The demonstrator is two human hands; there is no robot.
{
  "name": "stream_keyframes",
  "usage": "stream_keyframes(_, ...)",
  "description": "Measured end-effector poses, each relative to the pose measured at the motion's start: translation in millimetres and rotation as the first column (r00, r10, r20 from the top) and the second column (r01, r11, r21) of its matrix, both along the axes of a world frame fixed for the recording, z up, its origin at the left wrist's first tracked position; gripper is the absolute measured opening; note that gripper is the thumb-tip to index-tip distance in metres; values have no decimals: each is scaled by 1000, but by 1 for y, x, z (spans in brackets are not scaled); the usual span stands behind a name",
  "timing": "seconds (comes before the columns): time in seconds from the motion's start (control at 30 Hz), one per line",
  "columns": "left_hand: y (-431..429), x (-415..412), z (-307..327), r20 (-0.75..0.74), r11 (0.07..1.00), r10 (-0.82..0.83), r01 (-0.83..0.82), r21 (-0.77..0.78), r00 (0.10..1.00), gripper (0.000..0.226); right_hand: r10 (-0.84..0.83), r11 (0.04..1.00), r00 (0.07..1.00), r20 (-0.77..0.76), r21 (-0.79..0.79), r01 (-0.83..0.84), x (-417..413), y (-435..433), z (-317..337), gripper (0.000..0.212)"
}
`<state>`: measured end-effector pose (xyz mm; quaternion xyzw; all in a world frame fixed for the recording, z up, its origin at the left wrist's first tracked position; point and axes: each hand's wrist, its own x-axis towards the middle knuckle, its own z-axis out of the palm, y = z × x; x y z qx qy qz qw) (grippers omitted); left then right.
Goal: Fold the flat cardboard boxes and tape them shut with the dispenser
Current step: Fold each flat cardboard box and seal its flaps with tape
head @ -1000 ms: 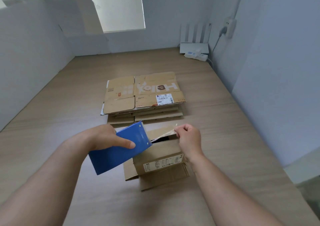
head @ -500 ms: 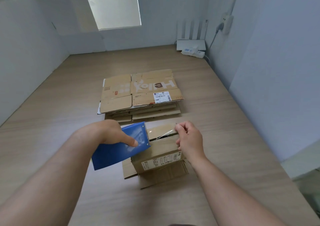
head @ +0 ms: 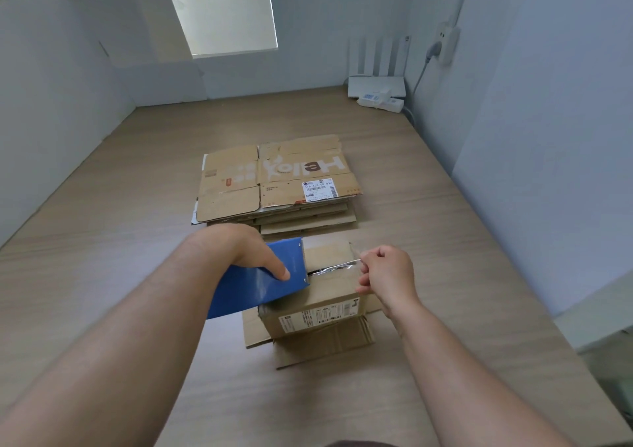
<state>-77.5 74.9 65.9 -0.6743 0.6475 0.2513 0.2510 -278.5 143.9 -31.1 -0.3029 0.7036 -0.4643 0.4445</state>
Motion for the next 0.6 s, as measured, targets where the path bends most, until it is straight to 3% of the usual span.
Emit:
stream_keyframes(0.33,0,-4,0,25,999,-45,45,1,999,56,-4,1000,1000,-2,-28,4,-7,2,-5,18)
stream_keyframes(0.6,3,-7,-1,25,998,-57,58,-8,998,56,68,996,997,24,53,-70,-13,-1,-19,20)
